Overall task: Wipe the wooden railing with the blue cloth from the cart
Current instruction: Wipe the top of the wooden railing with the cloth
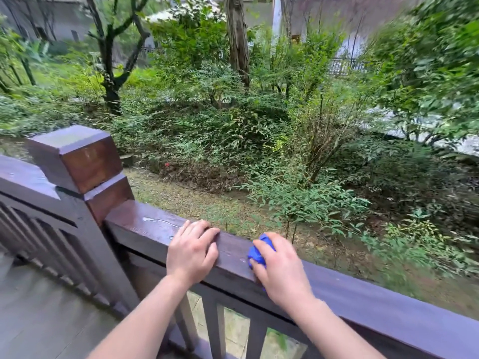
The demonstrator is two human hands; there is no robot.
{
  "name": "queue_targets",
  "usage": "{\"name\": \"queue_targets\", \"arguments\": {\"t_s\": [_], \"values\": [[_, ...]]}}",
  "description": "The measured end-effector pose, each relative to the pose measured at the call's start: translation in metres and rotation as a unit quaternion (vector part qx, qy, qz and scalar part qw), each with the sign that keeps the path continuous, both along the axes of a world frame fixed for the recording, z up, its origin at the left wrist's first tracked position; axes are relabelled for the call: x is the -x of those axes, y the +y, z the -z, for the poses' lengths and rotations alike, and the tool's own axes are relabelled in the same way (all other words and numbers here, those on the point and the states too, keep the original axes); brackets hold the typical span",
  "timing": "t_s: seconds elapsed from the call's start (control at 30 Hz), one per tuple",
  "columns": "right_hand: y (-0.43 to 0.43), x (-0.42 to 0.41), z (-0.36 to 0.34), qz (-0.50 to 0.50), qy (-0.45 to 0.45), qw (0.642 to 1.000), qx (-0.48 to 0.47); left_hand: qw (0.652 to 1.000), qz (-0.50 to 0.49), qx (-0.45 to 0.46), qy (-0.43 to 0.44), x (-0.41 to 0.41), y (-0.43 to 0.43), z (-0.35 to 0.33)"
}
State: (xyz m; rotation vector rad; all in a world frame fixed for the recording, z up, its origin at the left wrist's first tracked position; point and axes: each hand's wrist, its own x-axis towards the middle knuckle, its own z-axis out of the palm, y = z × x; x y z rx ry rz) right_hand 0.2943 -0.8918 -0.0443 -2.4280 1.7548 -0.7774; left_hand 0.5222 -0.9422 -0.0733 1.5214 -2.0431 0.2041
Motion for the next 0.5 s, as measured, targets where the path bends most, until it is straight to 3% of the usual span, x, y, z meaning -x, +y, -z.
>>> {"name": "queue_targets", "arguments": {"t_s": [0.1, 0.27, 0.4, 0.5], "values": [[0.012, -0.018, 0.010, -0.107, 0.039, 0.994, 0.004, 1.000, 0.011, 0.002, 0.005, -0.001, -0.002, 0.000], [-0.019, -0.018, -0.002, 0.032, -0.005, 0.999, -0.012, 1.000, 0.014, 0.001, 0.009, -0.001, -0.002, 0.000], [0.003, -0.044, 0.008, -0.088, 0.034, 0.996, 0.004, 1.000, 0.022, -0.001, 0.012, -0.002, -0.004, 0.000], [-0.018, -0.037, 0.000, -0.049, 0.037, 0.998, -0.017, 1.000, 0.021, -0.005, 0.010, -0.004, -0.005, 0.001]]}}
